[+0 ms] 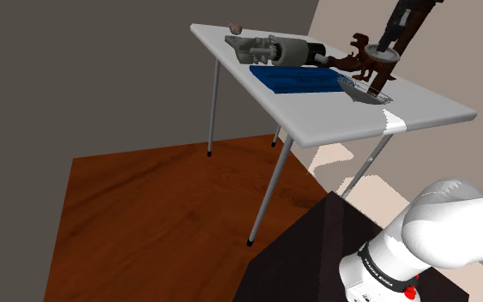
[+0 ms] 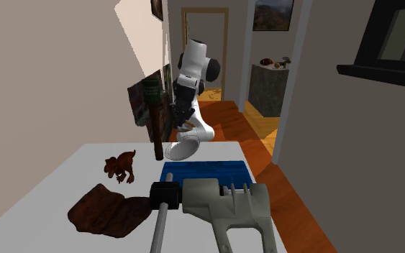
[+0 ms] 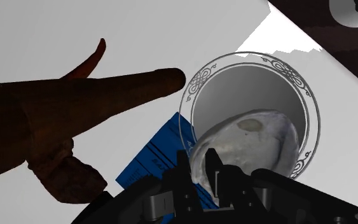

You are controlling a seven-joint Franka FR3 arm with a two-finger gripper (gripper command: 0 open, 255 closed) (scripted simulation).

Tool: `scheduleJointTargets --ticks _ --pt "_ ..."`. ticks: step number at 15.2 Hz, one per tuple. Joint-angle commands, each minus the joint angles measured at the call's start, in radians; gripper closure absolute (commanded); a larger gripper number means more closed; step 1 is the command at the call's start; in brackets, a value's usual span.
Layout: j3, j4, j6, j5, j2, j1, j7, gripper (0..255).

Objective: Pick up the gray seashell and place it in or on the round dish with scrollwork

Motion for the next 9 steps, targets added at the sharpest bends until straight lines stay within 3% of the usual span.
scheduleJointTargets --ticks 1,9 --pt "-0.003 -0.039 0.024 -0.003 -0.014 0.0 0.007 255" --pt "-0.01 -0.138 0.086 -0.012 -0.048 -0.002 0.028 255"
